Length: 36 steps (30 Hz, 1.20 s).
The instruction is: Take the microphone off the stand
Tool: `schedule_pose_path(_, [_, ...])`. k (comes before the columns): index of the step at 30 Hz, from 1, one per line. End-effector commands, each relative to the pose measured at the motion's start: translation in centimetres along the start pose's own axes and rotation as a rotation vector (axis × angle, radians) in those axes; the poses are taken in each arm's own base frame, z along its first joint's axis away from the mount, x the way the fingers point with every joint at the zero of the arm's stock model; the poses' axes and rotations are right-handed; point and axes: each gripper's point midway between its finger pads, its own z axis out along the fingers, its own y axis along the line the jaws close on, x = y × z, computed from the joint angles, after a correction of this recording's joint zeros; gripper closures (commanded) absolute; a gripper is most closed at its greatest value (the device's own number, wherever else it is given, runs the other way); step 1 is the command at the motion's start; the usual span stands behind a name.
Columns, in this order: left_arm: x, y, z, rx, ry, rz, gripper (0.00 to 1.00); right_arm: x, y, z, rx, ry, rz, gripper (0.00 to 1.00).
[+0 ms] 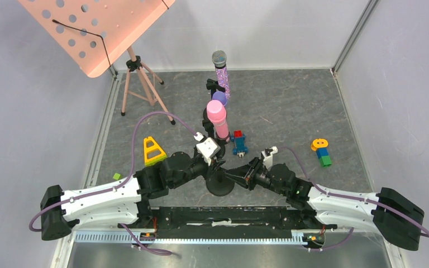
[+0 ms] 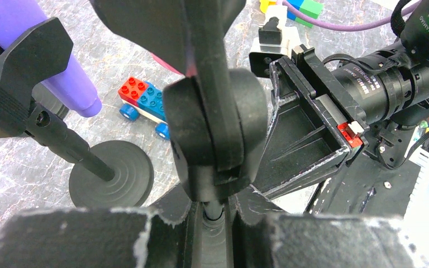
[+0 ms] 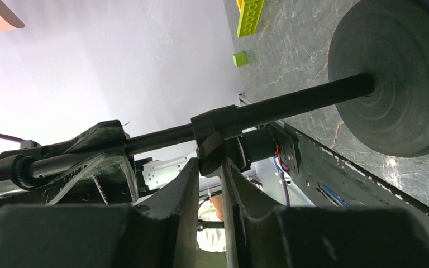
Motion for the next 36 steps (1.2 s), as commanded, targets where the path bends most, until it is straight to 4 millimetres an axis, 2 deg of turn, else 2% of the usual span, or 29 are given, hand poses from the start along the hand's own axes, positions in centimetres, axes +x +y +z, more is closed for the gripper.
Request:
schedule_pose_path(1, [-2.1,-0.4,-0.3,0.015,-0.075,-0.033,0.98,-1.4,-0.6,0.1,0.006,-0.072,-0.029,0.74])
schedule_pose_path(4, [-2.1,-0.5,-0.3,0.020,-0.073,-0.033,0.98,-1.6,-0.8,0.2,0.015,-0.084,-0.043,0.65])
schedule_pose_path(5, [-2.1,-0.5,-0.3,0.021,-0.074,-0.033,0.98,-1.7,-0.8,0.2,0.015,-0.088,-0.044,0.64])
schedule_pose_path(10, [-2.1,-0.6,-0.3,0.023,-0.072,-0.034,0.98,-1.8,-1.0,0.3,0.018,-0.093,-0.048,0.65])
schedule_pose_path(19, [-2.1,-0.6,-0.3,0.025,-0.072,-0.035,0.98,-0.5,-0.2,0.5,-0.020,-0.018,-0.029,0.65])
schedule_pose_path(28, [-2.2,-0.5,-0.4,0.021,-0.075,-0.038,0.98,-0.2,0.1,0.3,-0.031,-0.003,-0.036,0.76])
schedule_pose_path(32, [-2.1,-0.5,-0.4,0.021,-0.073,-0.037,0.98,-0.2,-0.1,0.3,-0.024,-0.004,-0.046,0.75])
schedule_pose_path(34, [-2.1,-0.5,-0.4,0.019,-0.072,-0.039,0.98,-0.1,-0.1,0.3,-0.024,0.003,-0.048,0.68])
schedule_pose_path(36, [-2.1,-0.6,-0.3,0.022,-0.070,-0.038,0.98,0.1,-0.1,0.2,-0.027,0.014,-0.050,0.67])
